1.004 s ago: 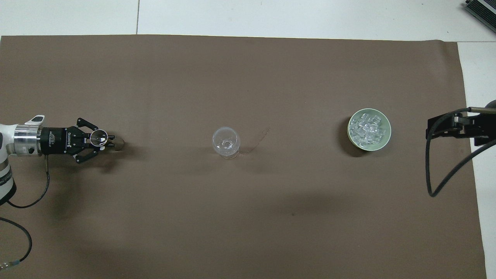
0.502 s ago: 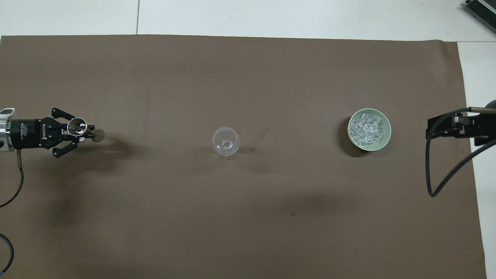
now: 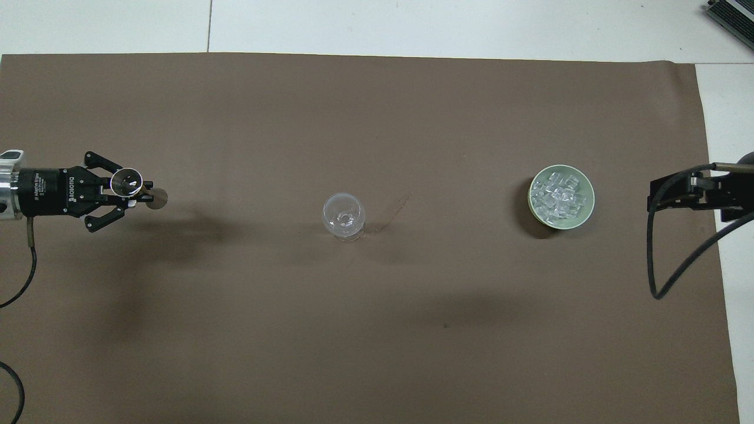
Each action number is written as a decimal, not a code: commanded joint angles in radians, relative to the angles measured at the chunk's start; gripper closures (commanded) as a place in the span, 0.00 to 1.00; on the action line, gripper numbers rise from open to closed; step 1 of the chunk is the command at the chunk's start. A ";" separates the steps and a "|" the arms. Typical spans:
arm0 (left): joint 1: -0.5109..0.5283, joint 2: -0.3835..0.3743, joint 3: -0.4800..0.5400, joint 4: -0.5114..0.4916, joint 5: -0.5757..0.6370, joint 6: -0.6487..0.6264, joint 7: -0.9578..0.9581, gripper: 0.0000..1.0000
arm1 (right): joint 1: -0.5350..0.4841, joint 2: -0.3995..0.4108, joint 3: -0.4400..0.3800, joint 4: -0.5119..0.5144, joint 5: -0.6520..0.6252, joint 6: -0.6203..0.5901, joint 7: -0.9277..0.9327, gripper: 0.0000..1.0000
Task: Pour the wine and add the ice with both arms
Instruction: 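Lift the shot cup with the left gripper toward the clear cup, then tilt the shot cup over the clear cup with the left gripper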
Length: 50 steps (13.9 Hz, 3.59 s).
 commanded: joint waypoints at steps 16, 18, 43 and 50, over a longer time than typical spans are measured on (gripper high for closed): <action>-0.391 -0.228 0.012 -0.077 -0.031 0.230 -0.301 1.00 | -0.020 -0.002 0.007 -0.001 0.025 -0.010 -0.020 0.00; -0.431 -0.231 0.014 -0.085 -0.030 0.271 -0.324 1.00 | -0.020 -0.002 0.007 -0.001 0.025 -0.010 -0.020 0.00; -0.676 -0.233 0.011 -0.074 0.323 0.543 -0.492 1.00 | -0.020 -0.002 0.008 -0.001 0.025 -0.010 -0.020 0.00; -0.707 -0.236 0.011 -0.071 0.441 0.545 -0.502 1.00 | -0.020 -0.004 0.008 -0.001 0.025 -0.010 -0.020 0.00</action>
